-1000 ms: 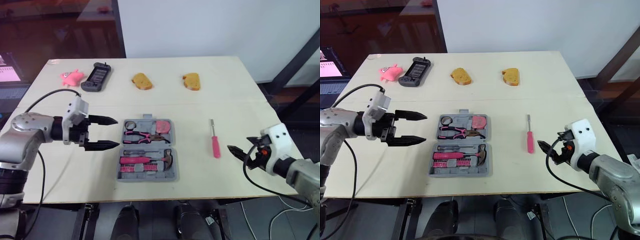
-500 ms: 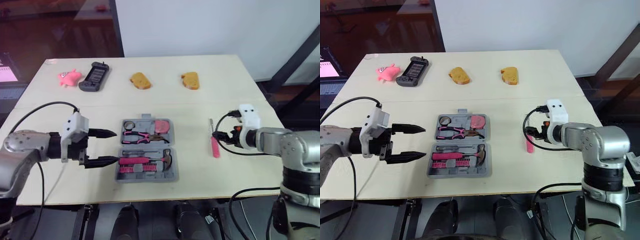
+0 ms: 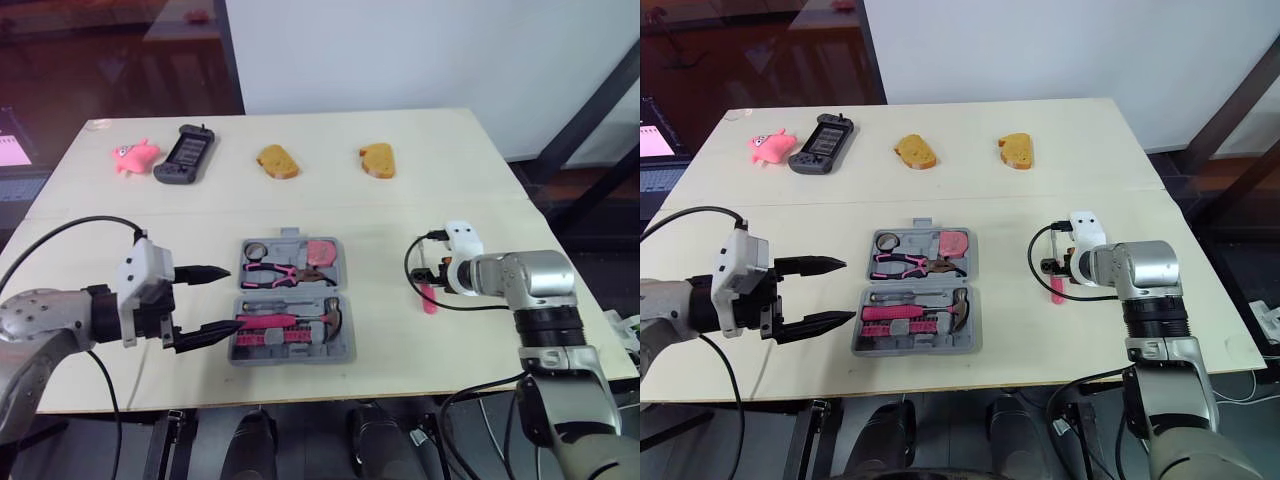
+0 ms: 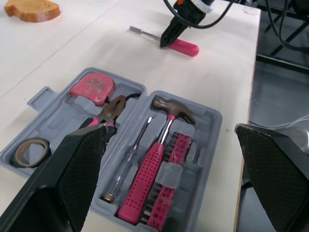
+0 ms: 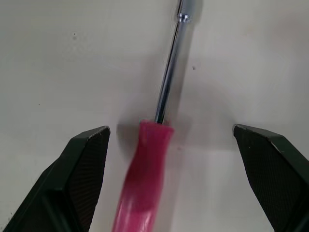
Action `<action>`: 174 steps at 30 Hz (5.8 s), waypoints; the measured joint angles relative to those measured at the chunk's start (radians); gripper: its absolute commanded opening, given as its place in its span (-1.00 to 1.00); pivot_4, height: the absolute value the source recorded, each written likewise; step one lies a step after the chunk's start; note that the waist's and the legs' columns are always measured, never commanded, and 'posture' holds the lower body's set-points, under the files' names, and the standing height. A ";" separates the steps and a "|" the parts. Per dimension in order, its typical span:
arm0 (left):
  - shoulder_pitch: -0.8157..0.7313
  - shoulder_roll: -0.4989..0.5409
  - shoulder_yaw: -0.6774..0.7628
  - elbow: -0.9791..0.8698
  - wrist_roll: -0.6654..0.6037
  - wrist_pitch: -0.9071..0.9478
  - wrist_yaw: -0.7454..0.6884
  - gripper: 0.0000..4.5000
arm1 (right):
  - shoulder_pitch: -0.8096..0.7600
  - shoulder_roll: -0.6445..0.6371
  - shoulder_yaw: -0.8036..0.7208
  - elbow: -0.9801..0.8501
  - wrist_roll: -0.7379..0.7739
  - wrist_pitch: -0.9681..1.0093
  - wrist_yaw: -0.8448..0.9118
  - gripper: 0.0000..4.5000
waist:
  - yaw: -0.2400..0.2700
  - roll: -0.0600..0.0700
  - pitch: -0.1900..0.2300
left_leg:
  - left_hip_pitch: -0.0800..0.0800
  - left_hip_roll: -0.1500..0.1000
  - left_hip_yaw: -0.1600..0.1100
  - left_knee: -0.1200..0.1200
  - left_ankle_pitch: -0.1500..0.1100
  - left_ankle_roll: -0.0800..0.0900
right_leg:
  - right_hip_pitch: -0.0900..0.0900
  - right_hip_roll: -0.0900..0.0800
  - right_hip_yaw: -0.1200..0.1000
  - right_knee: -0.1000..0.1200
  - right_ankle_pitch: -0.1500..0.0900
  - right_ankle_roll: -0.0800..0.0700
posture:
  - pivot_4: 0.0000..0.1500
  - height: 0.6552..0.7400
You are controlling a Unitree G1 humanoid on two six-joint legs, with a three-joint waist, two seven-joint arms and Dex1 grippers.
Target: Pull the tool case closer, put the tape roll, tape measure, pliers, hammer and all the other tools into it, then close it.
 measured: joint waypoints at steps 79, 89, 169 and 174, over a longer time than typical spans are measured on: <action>0.067 -0.053 0.000 0.035 0.044 -0.141 0.038 1.00 | -0.315 -0.222 0.837 0.343 -0.993 -2.243 0.939 -0.71 | -0.023 -0.001 0.009 | 0.004 0.000 0.002 0.001 -0.001 0.002 | 0.003 -0.001 0.001 0.001 0.000 0.002 | 1.00 1.00; 0.027 -0.053 -0.012 0.055 0.045 -0.142 0.022 1.00 | -0.086 -0.306 0.608 0.077 -0.681 -1.743 1.079 -0.86 | 0.005 0.000 0.008 | 0.004 0.000 0.001 0.001 -0.001 0.002 | 0.004 -0.001 0.000 0.002 0.000 0.002 | 1.00 1.00; -0.043 -0.064 -0.077 0.133 0.046 -0.209 -0.063 1.00 | 0.341 0.001 0.059 -0.428 -0.167 -0.136 0.238 -0.81 | 0.003 -0.003 0.007 | 0.001 0.000 0.001 0.001 -0.001 0.002 | 0.001 0.000 0.001 0.001 0.000 0.001 | 1.00 1.00; -0.027 -0.074 -0.071 0.132 0.046 -0.217 -0.050 1.00 | 0.260 -0.079 0.118 -0.449 -0.142 -0.058 0.285 -0.81 | -0.001 -0.002 0.007 | 0.001 0.000 0.001 0.001 -0.001 0.002 | 0.000 0.000 0.001 0.001 0.000 0.001 | 1.00 1.00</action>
